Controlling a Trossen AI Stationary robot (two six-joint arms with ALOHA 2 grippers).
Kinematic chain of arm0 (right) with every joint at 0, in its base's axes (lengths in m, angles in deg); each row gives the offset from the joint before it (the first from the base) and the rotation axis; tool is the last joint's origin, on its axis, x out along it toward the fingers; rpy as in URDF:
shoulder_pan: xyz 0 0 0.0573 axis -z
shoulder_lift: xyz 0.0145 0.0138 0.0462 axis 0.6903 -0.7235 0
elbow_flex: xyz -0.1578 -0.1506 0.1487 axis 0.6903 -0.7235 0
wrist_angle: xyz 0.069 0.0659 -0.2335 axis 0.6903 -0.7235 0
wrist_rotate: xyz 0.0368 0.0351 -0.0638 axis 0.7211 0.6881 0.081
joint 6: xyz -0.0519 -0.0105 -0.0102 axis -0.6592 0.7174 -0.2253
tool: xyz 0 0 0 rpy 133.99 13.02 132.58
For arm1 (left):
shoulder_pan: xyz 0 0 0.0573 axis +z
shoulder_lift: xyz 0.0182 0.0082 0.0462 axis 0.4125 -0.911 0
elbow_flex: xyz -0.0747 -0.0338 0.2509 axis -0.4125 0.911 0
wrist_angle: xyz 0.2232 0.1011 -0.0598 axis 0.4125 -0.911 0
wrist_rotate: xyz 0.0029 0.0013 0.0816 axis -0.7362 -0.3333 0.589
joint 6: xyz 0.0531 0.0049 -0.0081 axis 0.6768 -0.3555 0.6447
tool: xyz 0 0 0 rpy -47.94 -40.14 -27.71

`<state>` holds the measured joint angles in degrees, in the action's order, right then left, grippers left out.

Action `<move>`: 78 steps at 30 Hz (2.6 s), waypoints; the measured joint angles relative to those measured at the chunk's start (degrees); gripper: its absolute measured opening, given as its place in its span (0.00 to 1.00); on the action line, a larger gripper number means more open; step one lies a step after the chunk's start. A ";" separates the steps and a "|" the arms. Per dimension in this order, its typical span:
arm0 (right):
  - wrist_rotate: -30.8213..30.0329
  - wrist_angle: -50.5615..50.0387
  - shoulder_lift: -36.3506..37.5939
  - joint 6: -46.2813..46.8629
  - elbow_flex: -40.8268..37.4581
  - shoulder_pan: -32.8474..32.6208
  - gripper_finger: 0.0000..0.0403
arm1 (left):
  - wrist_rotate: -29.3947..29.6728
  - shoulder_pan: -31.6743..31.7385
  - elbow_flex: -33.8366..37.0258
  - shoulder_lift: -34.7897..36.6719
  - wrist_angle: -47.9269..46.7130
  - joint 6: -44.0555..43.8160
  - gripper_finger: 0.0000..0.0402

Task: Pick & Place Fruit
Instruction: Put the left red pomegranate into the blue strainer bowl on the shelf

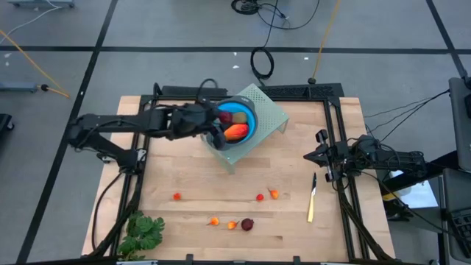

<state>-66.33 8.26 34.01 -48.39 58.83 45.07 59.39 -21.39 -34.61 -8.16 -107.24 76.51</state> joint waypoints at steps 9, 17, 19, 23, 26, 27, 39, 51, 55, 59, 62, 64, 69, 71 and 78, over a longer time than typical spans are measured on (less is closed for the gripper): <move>-0.03 -0.07 -0.03 0.04 0.00 -0.02 0.00 | -4.44 2.36 -9.05 -7.35 -15.61 0.83 0.49; -0.03 -0.25 -0.03 0.04 0.00 -0.02 0.00 | -9.55 4.04 -9.82 -9.37 -18.23 0.72 0.49; -0.02 -0.36 -0.03 0.04 0.00 -0.02 0.00 | -10.27 4.16 -9.82 -9.34 -18.66 0.55 0.49; -0.03 -0.40 -0.03 0.04 0.00 0.00 0.00 | -10.91 4.14 -9.82 -9.28 -21.18 0.50 0.49; -0.03 -0.40 -0.03 0.04 0.00 -0.02 0.00 | -10.93 4.14 -9.82 -9.29 -22.48 0.38 0.49; -0.03 -0.40 -0.03 0.04 0.00 -0.01 0.00 | -10.93 4.14 -9.82 -9.29 -22.43 0.39 0.49; -0.03 -0.40 -0.03 0.04 0.00 -0.02 0.00 | -11.45 4.15 -9.82 -9.29 -24.62 0.33 0.49; -0.03 -0.40 -0.03 0.04 0.00 -0.02 0.00 | -11.57 5.20 -9.79 -9.28 -24.69 0.53 0.50; -0.03 -0.40 -0.03 0.04 0.00 0.00 0.00 | -11.85 6.02 -9.79 -9.26 -25.05 0.52 0.54; -0.03 -0.40 -0.03 0.04 0.00 -0.02 0.00 | -11.85 6.50 -9.79 -9.52 -25.13 0.53 0.57; -0.03 -0.40 -0.03 0.04 0.00 -0.02 0.00 | -12.45 6.77 -9.77 -9.83 -25.34 0.55 0.58; -0.03 -0.40 -0.03 0.04 0.00 0.00 0.00 | -12.94 6.77 -9.77 -10.22 -25.04 0.53 0.58; -0.03 -0.40 -0.03 0.04 0.00 -0.02 0.00 | -13.32 6.77 -9.71 -10.25 -25.02 0.85 0.58; -0.03 -0.40 -0.03 0.04 0.00 -0.01 0.00 | -13.32 6.77 -9.71 -10.29 -25.04 0.62 0.58; -0.03 -0.38 -0.03 0.04 0.00 -0.02 0.00 | -13.34 6.77 -9.71 -10.18 -25.06 -0.27 0.64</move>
<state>-66.37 7.88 33.98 -48.35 58.83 45.05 46.06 -14.62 -44.32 -18.34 -132.29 76.24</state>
